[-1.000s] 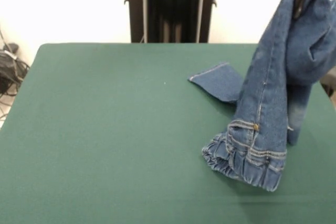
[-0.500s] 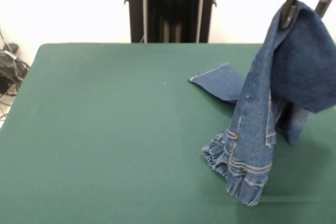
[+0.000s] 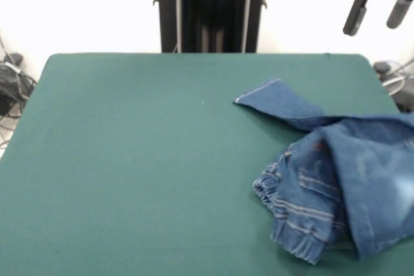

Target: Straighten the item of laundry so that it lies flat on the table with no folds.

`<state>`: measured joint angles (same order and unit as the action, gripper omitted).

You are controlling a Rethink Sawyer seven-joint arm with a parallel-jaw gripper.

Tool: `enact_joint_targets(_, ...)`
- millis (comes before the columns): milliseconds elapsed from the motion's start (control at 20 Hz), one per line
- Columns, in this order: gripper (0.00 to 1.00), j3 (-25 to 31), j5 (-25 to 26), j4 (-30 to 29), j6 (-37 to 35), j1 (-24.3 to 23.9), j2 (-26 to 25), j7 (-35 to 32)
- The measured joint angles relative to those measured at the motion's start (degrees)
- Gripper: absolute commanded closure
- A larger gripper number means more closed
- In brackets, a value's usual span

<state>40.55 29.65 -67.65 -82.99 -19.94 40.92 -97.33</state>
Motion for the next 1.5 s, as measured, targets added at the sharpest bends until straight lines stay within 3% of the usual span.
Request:
enact_joint_targets(500,0.0,-0.1,0.5,5.4,-0.2,0.3,-2.6,0.0)
enact_joint_targets(800,0.0,-0.3,2.0,12.0,-9.8,3.2,-2.2,0.0)
enact_joint_targets(1050,0.0,-0.2,-0.3,8.6,-9.3,1.6,2.5,0.0)
enact_joint_targets(1150,0.0,-0.2,-1.2,4.9,-4.1,-0.5,4.9,0.0)
enact_joint_targets(1200,0.0,-0.2,-1.6,0.9,3.0,-2.8,6.7,0.0)
enact_joint_targets(1350,0.0,-0.2,-1.6,-4.0,13.2,-5.7,8.1,0.0)
enact_joint_targets(1500,0.0,-0.8,-0.6,-12.5,34.1,-10.4,8.7,0.0)
